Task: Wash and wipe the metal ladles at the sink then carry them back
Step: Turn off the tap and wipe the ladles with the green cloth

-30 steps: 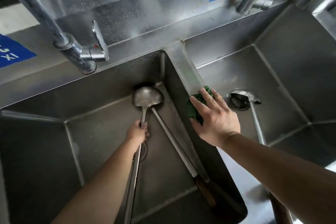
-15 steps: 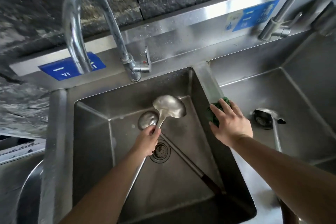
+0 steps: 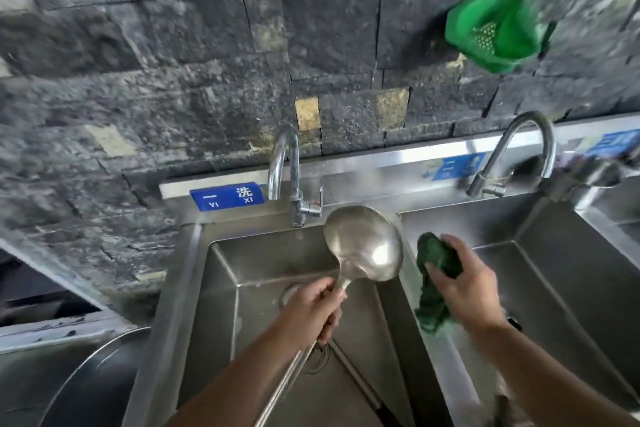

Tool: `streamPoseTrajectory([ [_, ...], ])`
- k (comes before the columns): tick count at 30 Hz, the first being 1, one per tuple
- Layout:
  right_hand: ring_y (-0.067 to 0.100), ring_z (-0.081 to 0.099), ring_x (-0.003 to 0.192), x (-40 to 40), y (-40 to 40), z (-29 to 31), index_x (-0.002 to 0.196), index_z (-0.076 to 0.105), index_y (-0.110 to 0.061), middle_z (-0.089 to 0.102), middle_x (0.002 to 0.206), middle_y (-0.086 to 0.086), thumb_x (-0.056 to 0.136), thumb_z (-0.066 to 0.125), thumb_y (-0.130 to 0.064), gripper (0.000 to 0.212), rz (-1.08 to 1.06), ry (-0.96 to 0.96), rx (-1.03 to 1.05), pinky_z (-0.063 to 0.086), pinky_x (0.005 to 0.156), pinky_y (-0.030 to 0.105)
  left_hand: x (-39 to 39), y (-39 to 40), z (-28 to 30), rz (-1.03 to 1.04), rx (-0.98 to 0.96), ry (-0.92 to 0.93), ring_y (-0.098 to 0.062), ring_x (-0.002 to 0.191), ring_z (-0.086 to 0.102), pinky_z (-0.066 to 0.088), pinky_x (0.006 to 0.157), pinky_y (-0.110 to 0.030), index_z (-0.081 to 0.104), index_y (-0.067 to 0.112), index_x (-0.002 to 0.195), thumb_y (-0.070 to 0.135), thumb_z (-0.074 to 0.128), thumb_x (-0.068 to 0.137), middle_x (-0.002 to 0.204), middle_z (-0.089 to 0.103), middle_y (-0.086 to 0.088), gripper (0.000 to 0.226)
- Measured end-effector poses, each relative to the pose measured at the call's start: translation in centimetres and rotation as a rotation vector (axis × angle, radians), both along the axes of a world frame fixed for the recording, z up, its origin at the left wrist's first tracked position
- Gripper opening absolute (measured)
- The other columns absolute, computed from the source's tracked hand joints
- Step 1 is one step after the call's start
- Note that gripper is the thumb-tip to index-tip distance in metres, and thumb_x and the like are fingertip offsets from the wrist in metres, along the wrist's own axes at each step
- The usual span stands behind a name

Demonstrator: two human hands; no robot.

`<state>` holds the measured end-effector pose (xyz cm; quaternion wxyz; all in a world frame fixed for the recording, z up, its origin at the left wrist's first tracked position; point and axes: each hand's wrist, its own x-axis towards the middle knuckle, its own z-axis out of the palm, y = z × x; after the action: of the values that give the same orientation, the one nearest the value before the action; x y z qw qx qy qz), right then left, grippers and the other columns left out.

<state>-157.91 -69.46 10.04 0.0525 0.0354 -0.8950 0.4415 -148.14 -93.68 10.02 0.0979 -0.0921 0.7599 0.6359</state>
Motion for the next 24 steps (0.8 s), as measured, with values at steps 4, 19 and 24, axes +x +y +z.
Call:
streamPoseTrajectory([
  [4, 0.023, 0.06, 0.11, 2.5, -0.8, 9.9, 0.12, 0.058, -0.015, 0.061, 0.116, -0.005, 0.077, 0.081, -0.014, 0.049, -0.028, 0.407, -0.17, 0.043, 0.092, 0.027, -0.3, 2.1, 5.1, -0.057, 0.016, 0.139, -0.013, 0.043, 0.043, 0.032, 0.04, -0.024, 0.054, 0.012, 0.093, 0.022, 0.044, 0.102, 0.065, 0.057, -0.001, 0.017],
  [19, 0.023, 0.035, 0.138, 1.6, -9.8, 26.7, 0.118, 0.064, -0.035, 0.05, 0.139, -0.01, 0.089, 0.046, -0.053, 0.039, 0.507, 0.799, 0.953, 0.036, 0.102, 0.056, -2.0, 3.8, 18.7, 0.071, -0.191, 0.444, -0.012, 0.043, 0.031, 0.024, 0.044, -0.027, 0.049, 0.021, 0.086, 0.014, 0.045, 0.098, 0.054, 0.04, 0.003, 0.014],
  [24, 0.023, 0.052, 0.118, -0.2, -11.9, 29.7, 0.114, 0.062, -0.043, 0.062, 0.121, -0.007, 0.08, 0.053, -0.058, 0.038, 0.583, 0.538, 0.93, 0.048, 0.087, 0.043, -1.9, 2.8, 17.8, 0.127, -0.372, 0.58, -0.013, 0.054, 0.043, 0.038, 0.055, -0.039, 0.054, 0.04, 0.076, 0.032, 0.052, 0.09, 0.056, 0.046, 0.013, 0.016],
])
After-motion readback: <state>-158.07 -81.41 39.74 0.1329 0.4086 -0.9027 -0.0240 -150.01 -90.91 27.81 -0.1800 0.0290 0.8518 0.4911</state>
